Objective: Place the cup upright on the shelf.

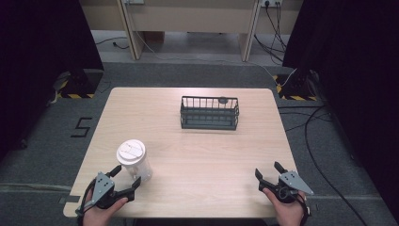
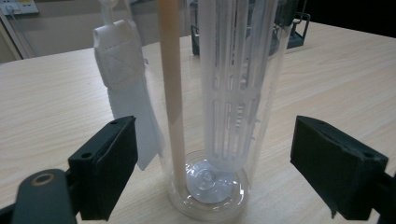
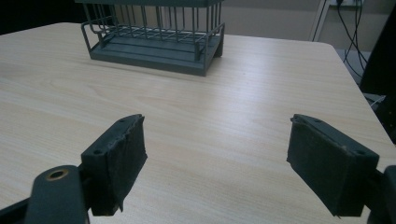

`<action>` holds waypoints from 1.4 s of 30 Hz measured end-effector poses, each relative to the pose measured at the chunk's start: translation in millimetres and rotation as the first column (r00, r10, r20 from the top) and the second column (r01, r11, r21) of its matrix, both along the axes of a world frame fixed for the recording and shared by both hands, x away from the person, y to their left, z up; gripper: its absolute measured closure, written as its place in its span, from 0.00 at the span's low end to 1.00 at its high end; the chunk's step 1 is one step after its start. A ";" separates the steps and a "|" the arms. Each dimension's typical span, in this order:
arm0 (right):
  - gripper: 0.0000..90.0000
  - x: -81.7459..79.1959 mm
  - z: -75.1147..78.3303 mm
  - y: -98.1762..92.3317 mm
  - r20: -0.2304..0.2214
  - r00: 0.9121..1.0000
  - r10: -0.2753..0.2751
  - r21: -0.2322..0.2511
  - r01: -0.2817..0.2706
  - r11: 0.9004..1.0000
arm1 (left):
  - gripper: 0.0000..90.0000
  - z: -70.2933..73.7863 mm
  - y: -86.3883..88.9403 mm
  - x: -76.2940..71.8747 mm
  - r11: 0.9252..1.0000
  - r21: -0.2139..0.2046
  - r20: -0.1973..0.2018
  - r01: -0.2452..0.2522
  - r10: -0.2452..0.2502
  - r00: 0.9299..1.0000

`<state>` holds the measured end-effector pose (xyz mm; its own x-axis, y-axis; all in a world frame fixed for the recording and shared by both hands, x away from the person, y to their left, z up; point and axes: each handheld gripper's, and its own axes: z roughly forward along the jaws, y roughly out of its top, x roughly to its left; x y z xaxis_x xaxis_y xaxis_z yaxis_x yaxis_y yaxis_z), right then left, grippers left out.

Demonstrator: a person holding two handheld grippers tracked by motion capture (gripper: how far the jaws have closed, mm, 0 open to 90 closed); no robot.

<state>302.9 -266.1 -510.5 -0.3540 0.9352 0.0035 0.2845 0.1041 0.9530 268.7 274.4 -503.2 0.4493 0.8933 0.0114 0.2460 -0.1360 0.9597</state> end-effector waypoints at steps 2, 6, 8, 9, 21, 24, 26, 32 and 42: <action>0.22 0.0 -0.7 -0.2 -0.002 1.000 0.001 0.003 -0.001 1.000 | 0.16 0.2 -0.8 0.1 1.000 0.003 0.000 0.004 -0.004 1.000; 0.22 0.3 -0.6 -0.3 -0.002 1.000 0.000 0.008 0.000 1.000 | 0.16 0.5 -3.7 0.8 1.000 0.004 0.001 0.003 -0.003 1.000; 0.22 0.0 -0.5 -0.2 -0.004 1.000 -0.002 0.010 0.002 1.000 | 0.16 0.5 -4.0 1.8 1.000 0.005 -0.004 0.000 0.000 1.000; 0.22 0.2 -0.4 -0.5 -0.004 1.000 -0.002 0.011 0.002 1.000 | 0.16 0.4 -4.2 2.2 1.000 0.004 -0.007 -0.001 0.001 1.000; 0.23 1.0 -0.5 -2.1 -0.012 1.000 -0.006 0.019 0.006 1.000 | 0.16 1.2 -3.4 9.1 1.000 0.020 -0.022 -0.004 0.004 1.000; 0.23 1.6 -1.0 -0.9 -0.016 1.000 -0.001 0.018 0.002 1.000 | 0.16 0.7 -4.2 12.6 1.000 0.018 -0.038 -0.002 0.003 0.999; 0.23 1.5 -0.9 -0.5 -0.018 1.000 -0.002 0.020 0.002 1.000 | 0.16 -0.1 -4.7 13.5 1.000 0.016 -0.043 -0.001 0.002 0.999; 0.23 2.8 0.1 -0.8 -0.016 1.000 -0.003 0.023 0.004 1.000 | 0.16 -1.4 -8.8 20.3 0.999 0.048 -0.049 0.013 -0.010 0.999; 0.24 3.0 0.0 -0.5 -0.025 1.000 -0.002 0.017 0.003 1.000 | 0.16 -5.5 -9.9 31.0 0.998 0.055 -0.041 0.019 -0.017 0.999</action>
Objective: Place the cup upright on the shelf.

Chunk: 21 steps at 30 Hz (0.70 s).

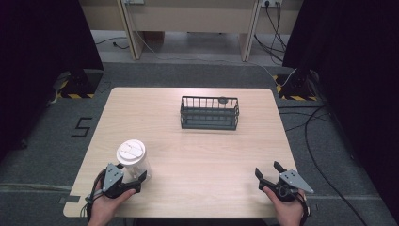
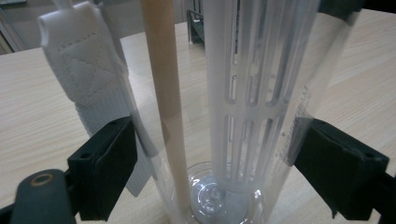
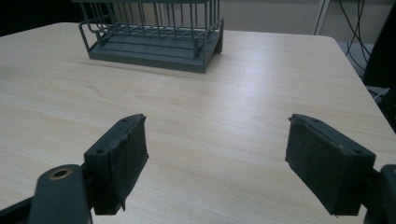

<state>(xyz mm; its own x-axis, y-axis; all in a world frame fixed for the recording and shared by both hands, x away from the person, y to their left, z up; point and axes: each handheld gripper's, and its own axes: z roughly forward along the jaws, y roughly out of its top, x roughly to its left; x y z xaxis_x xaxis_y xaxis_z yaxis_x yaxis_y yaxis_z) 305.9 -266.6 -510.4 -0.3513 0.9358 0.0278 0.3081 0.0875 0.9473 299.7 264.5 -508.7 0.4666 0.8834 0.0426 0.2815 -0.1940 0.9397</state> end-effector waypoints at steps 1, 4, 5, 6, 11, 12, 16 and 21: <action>0.24 0.3 -0.4 0.0 -0.002 1.000 0.000 0.000 0.000 1.000 | 0.16 -0.3 -0.2 0.4 1.000 0.000 0.002 0.001 -0.001 1.000; 0.24 0.3 -0.3 0.3 -0.004 1.000 -0.001 0.000 0.001 1.000 | 0.16 -0.9 -0.1 1.8 1.000 0.000 0.013 0.009 -0.009 1.000; 0.24 0.2 -0.2 0.5 -0.004 1.000 -0.002 0.000 0.002 1.000 | 0.16 -0.9 -0.1 1.8 1.000 0.000 0.013 0.009 -0.009 1.000; 0.24 0.1 -0.1 0.6 -0.004 1.000 -0.002 0.000 0.002 1.000 | 0.15 -0.9 0.1 3.4 1.000 -0.003 0.017 0.013 -0.013 1.000; 0.24 -0.3 0.1 0.4 -0.003 1.000 -0.003 -0.004 0.003 1.000 | 0.16 0.8 -0.6 8.9 0.999 -0.016 0.032 0.035 -0.035 0.999; 0.24 -0.2 0.1 0.4 -0.003 1.000 -0.003 -0.003 0.003 1.000 | 0.16 1.0 -1.0 9.8 0.999 -0.016 0.037 0.039 -0.038 0.999; 0.25 0.2 0.0 0.2 -0.003 1.000 -0.004 -0.002 0.004 1.000 | 0.16 -0.5 -2.1 13.6 0.999 -0.023 0.042 0.045 -0.044 0.998; 0.25 0.2 0.0 0.3 -0.006 1.000 -0.004 0.001 0.004 1.000 | 0.17 -3.4 -2.0 15.7 0.998 -0.037 0.047 0.053 -0.051 0.998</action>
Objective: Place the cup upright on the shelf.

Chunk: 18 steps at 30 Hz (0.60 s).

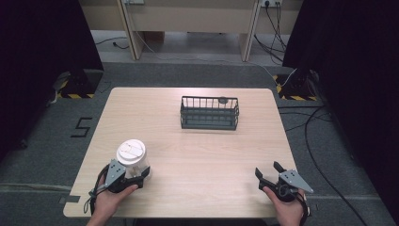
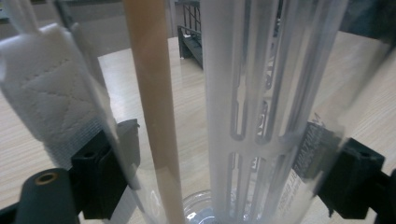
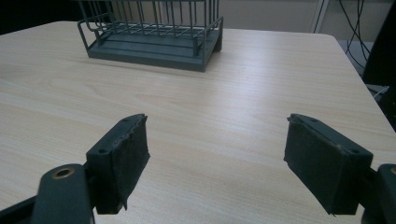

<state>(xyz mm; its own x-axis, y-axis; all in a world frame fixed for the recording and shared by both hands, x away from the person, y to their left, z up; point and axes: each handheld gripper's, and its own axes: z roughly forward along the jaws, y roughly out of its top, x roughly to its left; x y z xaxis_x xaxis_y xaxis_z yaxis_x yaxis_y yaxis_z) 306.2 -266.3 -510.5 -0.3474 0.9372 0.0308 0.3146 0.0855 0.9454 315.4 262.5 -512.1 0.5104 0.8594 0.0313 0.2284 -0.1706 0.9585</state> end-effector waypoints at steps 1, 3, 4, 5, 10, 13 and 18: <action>0.25 -0.1 0.0 0.0 0.000 1.000 0.000 0.000 0.000 1.000 | 0.18 -0.2 0.7 0.3 1.000 -0.009 -0.002 0.005 -0.005 1.000; 0.25 -0.2 0.1 -0.4 0.000 1.000 0.000 -0.001 0.000 1.000 | 0.19 0.1 2.1 0.6 1.000 -0.021 -0.009 0.012 -0.013 1.000; 0.25 -0.2 0.1 -0.6 -0.001 1.000 -0.002 0.000 0.002 1.000 | 0.19 0.1 2.1 0.6 1.000 -0.021 -0.009 0.012 -0.013 1.000; 0.25 -0.1 -0.1 -0.7 -0.002 1.000 -0.003 0.000 0.003 1.000 | 0.19 0.2 2.4 0.6 1.000 -0.023 -0.011 0.011 -0.011 1.000; 0.25 0.3 -0.4 -0.1 -0.003 1.000 0.000 0.000 0.000 1.000 | 0.19 3.3 1.2 -0.7 1.000 -0.025 -0.030 0.019 -0.020 0.999; 0.25 0.2 -0.4 -0.4 -0.005 1.000 -0.003 0.005 0.003 1.000 | 0.19 6.9 0.3 -0.8 0.999 -0.032 -0.037 0.014 -0.015 0.999; 0.25 0.3 -0.5 -0.8 -0.005 1.000 -0.003 0.006 0.003 1.000 | 0.19 15.3 1.7 -0.2 0.999 -0.036 -0.032 0.002 -0.004 0.999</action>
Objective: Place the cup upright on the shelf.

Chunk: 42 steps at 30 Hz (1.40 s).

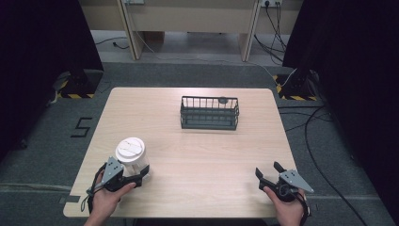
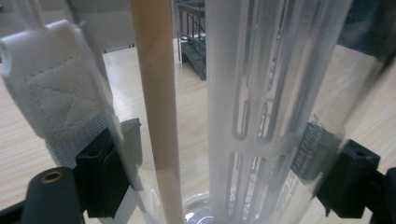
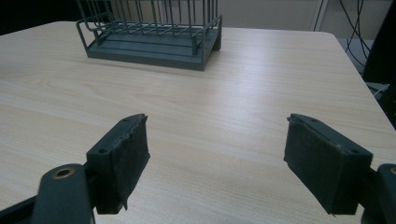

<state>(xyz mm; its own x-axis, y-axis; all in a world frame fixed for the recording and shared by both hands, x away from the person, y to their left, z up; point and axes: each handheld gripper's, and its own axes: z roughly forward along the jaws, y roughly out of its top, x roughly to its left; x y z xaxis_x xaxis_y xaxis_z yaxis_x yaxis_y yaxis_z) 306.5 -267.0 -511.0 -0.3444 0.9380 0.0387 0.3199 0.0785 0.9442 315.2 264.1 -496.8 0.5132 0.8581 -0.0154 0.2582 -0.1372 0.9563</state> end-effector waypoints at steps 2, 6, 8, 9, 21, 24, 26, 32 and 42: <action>0.25 0.1 0.1 -0.1 0.003 1.000 0.001 0.000 -0.001 1.000 | 0.19 2.8 -0.3 1.4 1.000 -0.003 0.000 0.002 -0.002 1.000; 0.25 -0.4 0.4 -0.3 0.004 1.000 -0.004 0.000 0.004 1.000 | 0.19 8.3 -2.1 4.1 1.000 -0.001 0.004 0.002 -0.002 1.000; 0.25 -0.3 0.2 -0.4 0.003 1.000 -0.005 0.002 0.005 1.000 | 0.19 10.7 -3.9 5.9 1.000 0.006 0.008 0.006 -0.006 1.000; 0.25 -0.3 0.2 -0.4 0.003 1.000 -0.005 0.003 0.005 1.000 | 0.19 10.7 -3.9 5.9 1.000 0.006 0.008 0.006 -0.006 1.000; 0.25 -0.3 0.1 -0.8 0.003 1.000 -0.009 0.006 0.009 1.000 | 0.19 19.2 -15.2 15.9 1.000 0.014 0.011 0.024 -0.024 1.000; 0.25 -0.2 -0.1 -1.0 0.002 1.000 -0.009 0.007 0.009 1.000 | 0.19 21.5 -17.8 18.1 0.999 0.015 0.013 0.029 -0.029 0.999; 0.25 -0.1 -0.2 -1.3 0.004 1.000 -0.009 0.008 0.009 1.000 | 0.19 24.2 -20.1 20.0 0.999 0.016 0.017 0.033 -0.033 0.999; 0.25 -0.3 -0.1 -1.5 0.003 1.000 -0.010 0.011 0.010 1.000 | 0.19 27.7 -22.2 22.7 0.999 0.018 0.022 0.038 -0.039 0.999; 0.25 -0.5 0.0 -2.0 0.005 1.000 -0.014 0.014 0.014 1.000 | 0.19 30.7 -28.7 29.7 0.999 0.018 0.023 0.048 -0.049 0.999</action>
